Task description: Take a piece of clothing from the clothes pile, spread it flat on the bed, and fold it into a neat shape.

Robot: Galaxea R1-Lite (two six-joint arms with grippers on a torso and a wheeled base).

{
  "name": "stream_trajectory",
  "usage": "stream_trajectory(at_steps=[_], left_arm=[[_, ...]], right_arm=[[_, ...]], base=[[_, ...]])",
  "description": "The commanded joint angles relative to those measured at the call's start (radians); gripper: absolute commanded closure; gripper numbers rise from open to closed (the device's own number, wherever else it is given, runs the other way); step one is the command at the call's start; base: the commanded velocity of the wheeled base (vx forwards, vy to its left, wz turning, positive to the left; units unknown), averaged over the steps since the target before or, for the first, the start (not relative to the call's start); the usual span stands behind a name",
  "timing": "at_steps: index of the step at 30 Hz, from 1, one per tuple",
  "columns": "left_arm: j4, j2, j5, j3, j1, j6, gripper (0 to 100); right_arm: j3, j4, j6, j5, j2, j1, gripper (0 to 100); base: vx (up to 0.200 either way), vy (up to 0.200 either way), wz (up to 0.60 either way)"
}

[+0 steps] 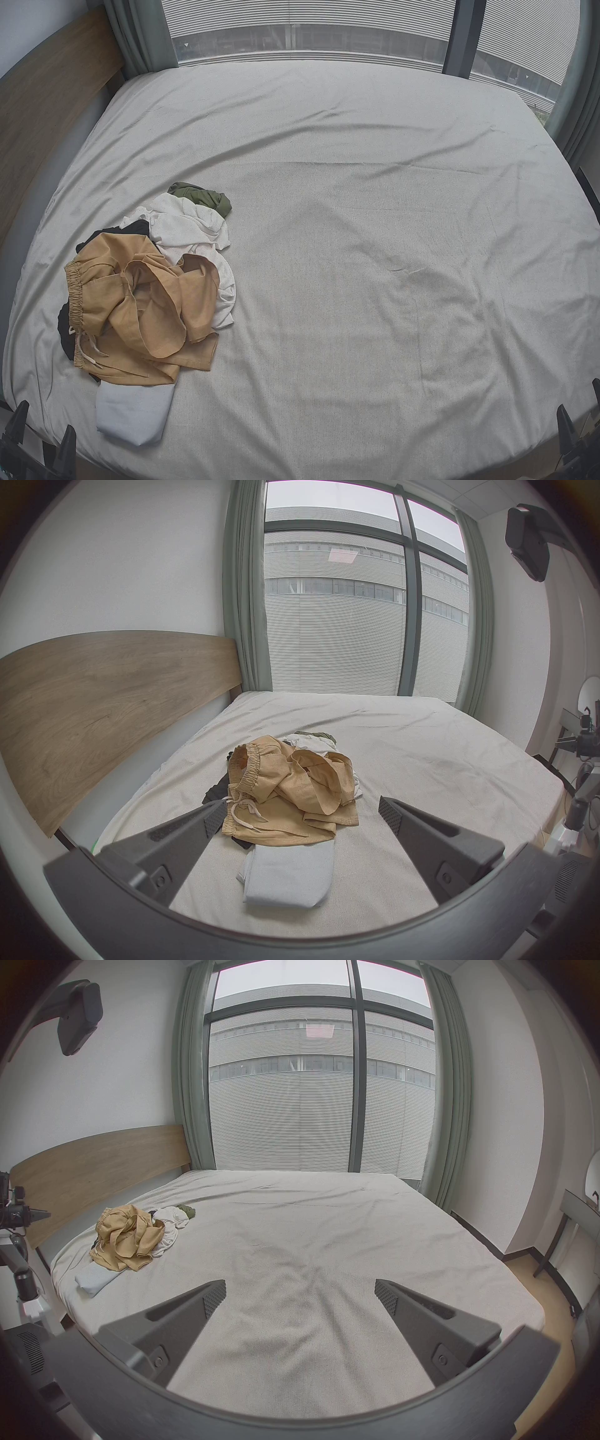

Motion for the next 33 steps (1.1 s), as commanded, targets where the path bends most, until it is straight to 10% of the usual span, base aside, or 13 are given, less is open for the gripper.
stream_trajectory(at_steps=[1, 23, 33], left_arm=[[0.000, -0.017, 0.000, 0.018, 0.000, 0.001, 0], [0.000, -0.017, 0.000, 0.018, 0.000, -0.007, 0], [0.000, -0.017, 0.000, 0.018, 0.000, -0.005, 0]], right_arm=[[-0.021, -0.076, 0.005, 0.003, -0.009, -0.004, 0], [-0.424, -0.349, 0.104, 0.057, 0.742, 0.277, 0], [-0.487, -0.499, 0.332, 0.086, 0.979, 0.508, 0]], base=[[0.000, 0.000, 0.00], [0.000, 0.000, 0.00], [0.000, 0.000, 0.00]])
